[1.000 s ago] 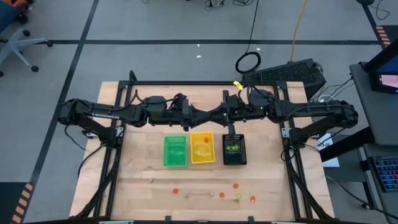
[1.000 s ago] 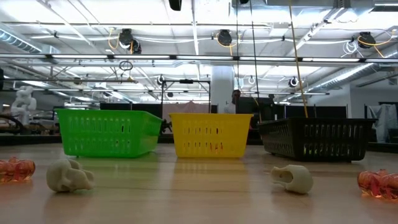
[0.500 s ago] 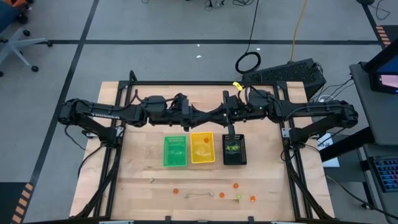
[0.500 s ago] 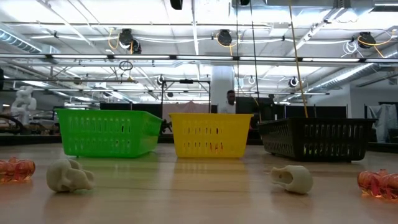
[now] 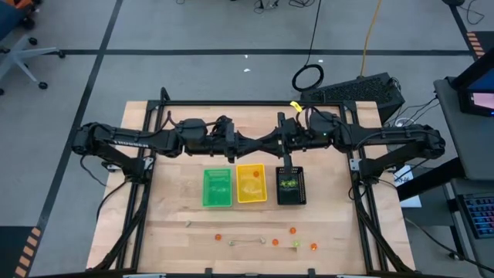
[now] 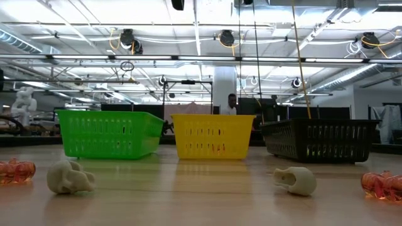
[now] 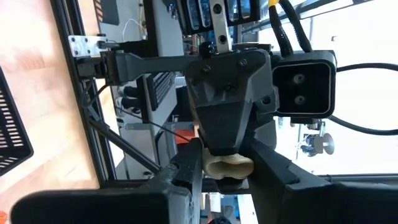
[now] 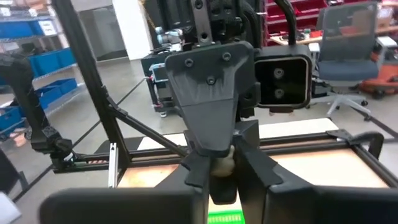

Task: Sort Halloween decoration
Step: Put the white skull toy into the green basket

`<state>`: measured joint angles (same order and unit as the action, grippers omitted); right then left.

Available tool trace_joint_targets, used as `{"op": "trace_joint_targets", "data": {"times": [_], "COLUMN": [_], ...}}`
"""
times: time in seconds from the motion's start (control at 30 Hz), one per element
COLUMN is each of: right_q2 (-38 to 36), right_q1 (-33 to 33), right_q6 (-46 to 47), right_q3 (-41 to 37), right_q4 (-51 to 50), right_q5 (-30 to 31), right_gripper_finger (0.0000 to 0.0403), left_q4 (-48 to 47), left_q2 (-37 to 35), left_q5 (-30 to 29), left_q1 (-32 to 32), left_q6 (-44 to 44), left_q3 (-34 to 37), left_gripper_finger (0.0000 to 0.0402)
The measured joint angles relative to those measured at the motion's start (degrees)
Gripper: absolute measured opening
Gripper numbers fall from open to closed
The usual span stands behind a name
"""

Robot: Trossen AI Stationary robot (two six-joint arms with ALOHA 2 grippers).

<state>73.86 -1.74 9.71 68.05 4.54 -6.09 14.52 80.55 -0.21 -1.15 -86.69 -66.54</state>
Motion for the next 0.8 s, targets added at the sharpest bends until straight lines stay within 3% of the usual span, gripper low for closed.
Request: {"op": "trace_joint_targets", "data": {"times": [0.13,0.5,0.63,0.8], "right_q2": [0.10,-0.96,-2.58,-4.17], "right_q1": [-0.02,-0.02,-0.23,-0.55], "right_q6": [0.41,1.66,3.03,3.35], "right_q3": [-0.02,-0.15,-0.09,-0.09], "right_q4": [-0.74,-6.15,-9.96,-17.95], "right_q5": [0.13,-0.02,0.27,0.30], "right_gripper_finger": [0.0099,0.0307,0.0345,0.0356], "left_q4": [-0.25,0.29,0.20,-0.38], "left_q2": [0.00,-0.04,-0.02,-0.02], "left_q5": [-0.03,0.07,0.07,2.91], "left_q1": [0.00,0.00,0.00,0.99], "left_q6": [0.17,0.17,0.57,2.48], "left_q3": [0.00,0.00,0.00,0.00], "left_gripper_finger": [0.0094,0.0095,0.0095,0.0095]}}
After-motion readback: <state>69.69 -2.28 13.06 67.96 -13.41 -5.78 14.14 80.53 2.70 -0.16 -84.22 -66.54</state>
